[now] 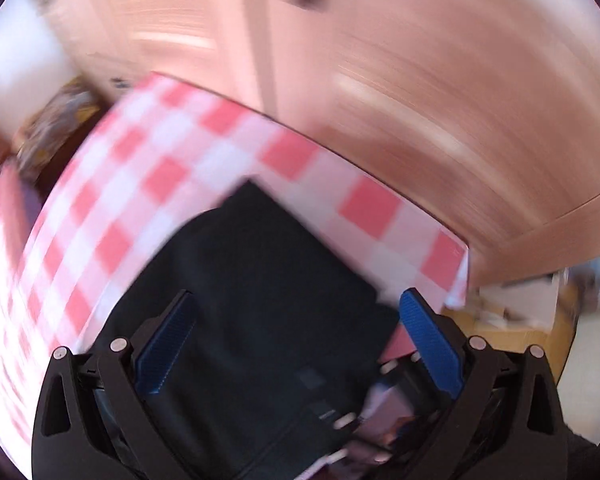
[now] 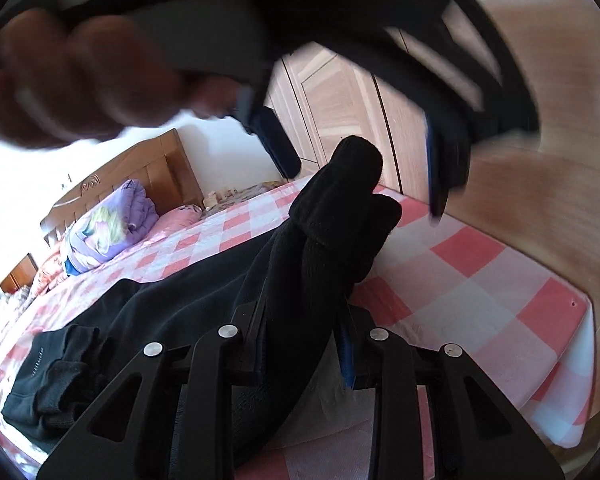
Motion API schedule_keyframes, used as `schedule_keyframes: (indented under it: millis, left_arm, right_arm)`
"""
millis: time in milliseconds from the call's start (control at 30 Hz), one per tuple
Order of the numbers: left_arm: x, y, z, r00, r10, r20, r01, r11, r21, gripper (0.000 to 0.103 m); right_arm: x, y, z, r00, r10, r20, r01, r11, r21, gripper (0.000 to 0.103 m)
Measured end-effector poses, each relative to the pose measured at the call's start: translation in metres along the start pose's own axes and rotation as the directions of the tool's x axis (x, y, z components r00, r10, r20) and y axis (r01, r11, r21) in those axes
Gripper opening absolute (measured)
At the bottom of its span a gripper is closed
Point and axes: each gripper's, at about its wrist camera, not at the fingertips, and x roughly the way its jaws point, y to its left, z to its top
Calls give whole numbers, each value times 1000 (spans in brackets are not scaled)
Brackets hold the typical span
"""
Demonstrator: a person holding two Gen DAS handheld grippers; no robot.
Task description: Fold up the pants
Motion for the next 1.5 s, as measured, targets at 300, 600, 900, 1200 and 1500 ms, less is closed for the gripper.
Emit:
schedule_keyframes:
  millis: [300, 600, 900, 1200, 1500]
  left_arm:
    - [105, -37, 25, 813, 452, -366, -361, 886, 292, 101]
    - [75, -20, 6, 816, 507, -278, -415, 848, 329, 27]
    - [-81, 49, -60, 920, 388, -53, -385, 921, 63, 23]
    - [-218, 182, -263, 947, 271, 171, -197, 914, -354, 22]
    - [-41, 305, -522, 919, -22, 394, 335, 571, -749, 25]
  right_arm:
    - [-12, 22, -1, 1000, -14, 25, 17, 994, -109, 29]
    - [-35, 11, -10, 985, 137, -103, -139, 990, -19, 99]
    - [-24, 114, -50, 954, 202, -222, -267, 909, -320, 98]
    - [-25, 170, -74, 978, 132, -160, -198, 818, -540, 98]
    - [-14, 186, -88, 977, 97, -192, -195, 775, -601, 98]
